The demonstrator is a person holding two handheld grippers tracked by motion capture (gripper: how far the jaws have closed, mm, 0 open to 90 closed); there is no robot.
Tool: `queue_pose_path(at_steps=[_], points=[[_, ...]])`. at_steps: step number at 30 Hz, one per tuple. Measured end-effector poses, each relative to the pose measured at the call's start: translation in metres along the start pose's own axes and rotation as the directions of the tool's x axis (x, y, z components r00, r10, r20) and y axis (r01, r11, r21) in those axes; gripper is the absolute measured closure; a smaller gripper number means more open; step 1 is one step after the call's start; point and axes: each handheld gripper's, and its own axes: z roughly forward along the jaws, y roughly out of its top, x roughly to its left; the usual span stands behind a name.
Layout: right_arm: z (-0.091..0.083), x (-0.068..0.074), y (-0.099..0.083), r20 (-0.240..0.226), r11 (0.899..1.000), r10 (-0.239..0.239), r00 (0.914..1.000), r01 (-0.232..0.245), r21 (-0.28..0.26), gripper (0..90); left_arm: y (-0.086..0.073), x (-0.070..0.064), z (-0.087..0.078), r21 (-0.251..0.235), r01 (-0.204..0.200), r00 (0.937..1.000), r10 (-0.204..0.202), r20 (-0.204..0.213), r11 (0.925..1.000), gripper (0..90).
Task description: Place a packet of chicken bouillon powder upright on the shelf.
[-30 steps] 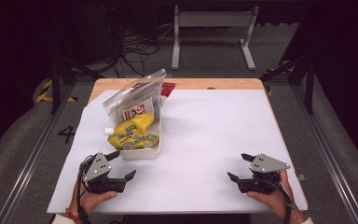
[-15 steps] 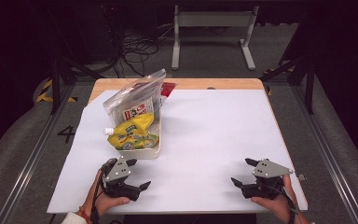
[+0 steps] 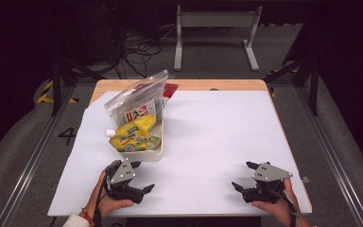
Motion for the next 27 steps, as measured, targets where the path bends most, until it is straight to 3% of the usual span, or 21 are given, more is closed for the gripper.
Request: queue_pose_path(at_steps=[14,17,22,27], points=[[0.001,-0.002,-0.005,0.002,1.0,0.026,0.9997,-0.026,0.002,15.8,0.002,-0.001,-0.001,-0.002,-0.003,1.0,0.003,0.003,1.0,12.7],[0.0,-0.004,-0.005,-0.009,1.0,0.016,0.9998,-0.016,0.008,16.3,0.003,-0.004,0.001,0.002,-0.014,0.9999,0.014,0.008,0.9999,12.2],[0.001,-0.007,-0.008,-0.004,0.999,0.046,0.9989,-0.046,0.007,16.2,0.003,-0.005,0.003,0.009,-0.023,0.9995,0.023,0.024,0.9997,11.7],[0.005,-0.005,-0.011,0.0,0.999,0.031,0.9995,-0.031,0.032,16.5,0.004,-0.005,0.006,0.024,-0.045,0.9987,0.045,0.026,0.9987,12.2]])
